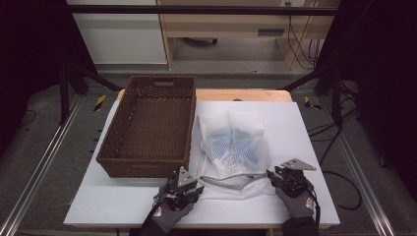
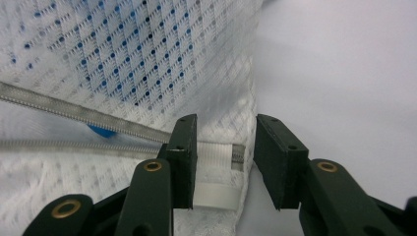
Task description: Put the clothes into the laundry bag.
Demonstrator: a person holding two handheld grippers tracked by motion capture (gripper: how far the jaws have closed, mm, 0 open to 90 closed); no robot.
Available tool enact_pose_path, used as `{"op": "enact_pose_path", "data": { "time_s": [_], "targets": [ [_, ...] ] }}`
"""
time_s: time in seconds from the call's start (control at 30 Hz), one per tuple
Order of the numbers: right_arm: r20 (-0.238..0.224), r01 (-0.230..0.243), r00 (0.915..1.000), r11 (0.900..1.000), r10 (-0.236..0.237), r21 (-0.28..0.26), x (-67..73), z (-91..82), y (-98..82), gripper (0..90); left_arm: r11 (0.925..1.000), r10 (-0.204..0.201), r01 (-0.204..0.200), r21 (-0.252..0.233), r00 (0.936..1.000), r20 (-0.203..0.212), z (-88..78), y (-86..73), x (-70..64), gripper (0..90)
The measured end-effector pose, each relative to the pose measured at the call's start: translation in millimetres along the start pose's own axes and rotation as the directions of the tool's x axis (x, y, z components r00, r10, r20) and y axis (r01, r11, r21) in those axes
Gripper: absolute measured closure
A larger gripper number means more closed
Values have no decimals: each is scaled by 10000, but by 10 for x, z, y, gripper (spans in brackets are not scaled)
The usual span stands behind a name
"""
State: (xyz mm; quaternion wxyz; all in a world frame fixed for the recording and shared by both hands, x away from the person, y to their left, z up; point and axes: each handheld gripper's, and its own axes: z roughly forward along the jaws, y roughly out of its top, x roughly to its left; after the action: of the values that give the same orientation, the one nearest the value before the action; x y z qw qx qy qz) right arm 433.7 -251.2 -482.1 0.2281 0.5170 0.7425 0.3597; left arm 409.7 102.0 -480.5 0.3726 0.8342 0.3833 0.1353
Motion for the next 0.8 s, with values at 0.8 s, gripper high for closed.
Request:
{"op": "enact_pose_path", "data": {
  "time_s": [0.8],
  "targets": [
    [-216, -423, 9989, 9990, 420, -129, -96, -175, -170, 713, 9988, 11, -22, -496, 9998, -213, -101, -96, 90, 802]
  ]
}}
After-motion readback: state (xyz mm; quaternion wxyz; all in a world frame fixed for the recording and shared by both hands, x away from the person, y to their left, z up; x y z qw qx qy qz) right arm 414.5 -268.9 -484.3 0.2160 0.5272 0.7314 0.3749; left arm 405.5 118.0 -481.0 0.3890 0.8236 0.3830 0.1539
